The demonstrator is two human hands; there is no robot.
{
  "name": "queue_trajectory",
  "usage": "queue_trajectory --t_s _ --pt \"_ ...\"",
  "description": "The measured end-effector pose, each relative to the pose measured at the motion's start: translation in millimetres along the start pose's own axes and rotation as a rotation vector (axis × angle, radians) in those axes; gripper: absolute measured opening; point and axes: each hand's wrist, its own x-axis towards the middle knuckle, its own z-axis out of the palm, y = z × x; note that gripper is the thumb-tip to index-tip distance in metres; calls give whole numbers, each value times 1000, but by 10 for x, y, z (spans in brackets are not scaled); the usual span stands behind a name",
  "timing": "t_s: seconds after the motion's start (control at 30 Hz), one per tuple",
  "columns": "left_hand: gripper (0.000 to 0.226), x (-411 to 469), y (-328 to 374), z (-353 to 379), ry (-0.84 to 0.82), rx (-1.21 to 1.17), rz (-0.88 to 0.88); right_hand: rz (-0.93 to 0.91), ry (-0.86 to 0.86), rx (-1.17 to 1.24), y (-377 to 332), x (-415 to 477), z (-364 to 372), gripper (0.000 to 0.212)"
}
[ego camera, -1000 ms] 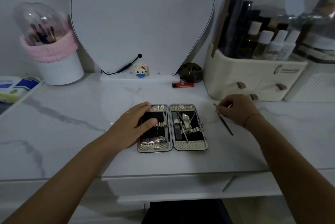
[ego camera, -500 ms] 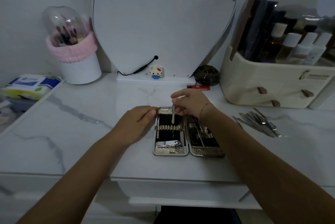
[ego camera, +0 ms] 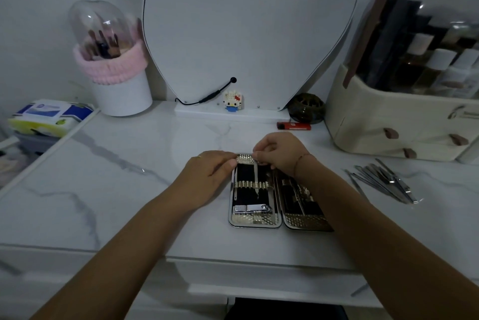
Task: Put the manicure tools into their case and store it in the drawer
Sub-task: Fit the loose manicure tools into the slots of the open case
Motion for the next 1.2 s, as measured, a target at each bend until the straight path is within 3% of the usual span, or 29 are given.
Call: queue_trajectory --t_s 0.1,0.33,0.4,0.57,0.73,0.83,0.97,1.2 --pt "52 -5 -60 29 7 -7 -4 -85 -5 -163 10 -18 35 10" --pt "50 16 -78 20 4 -10 -12 -140 22 -247 -8 -60 52 14" --pt "49 0 -79 16 11 19 -38 -162 28 -215 -14 -108 25 17" --pt "71 -6 -51 40 -16 116 -7 -110 173 -85 192 -310 -366 18" --pt "72 18 -73 68 -13 153 -31 -195 79 -130 28 -326 -295 18" --pt "72 16 -50 62 8 138 -31 -8 -69 -126 -147 -223 -100 23" --pt "72 9 -40 51 18 126 -25 207 -172 -308 -238 -90 -12 34" --pt "66 23 -73 61 19 147 0 334 -249 -330 -349 27 -20 43"
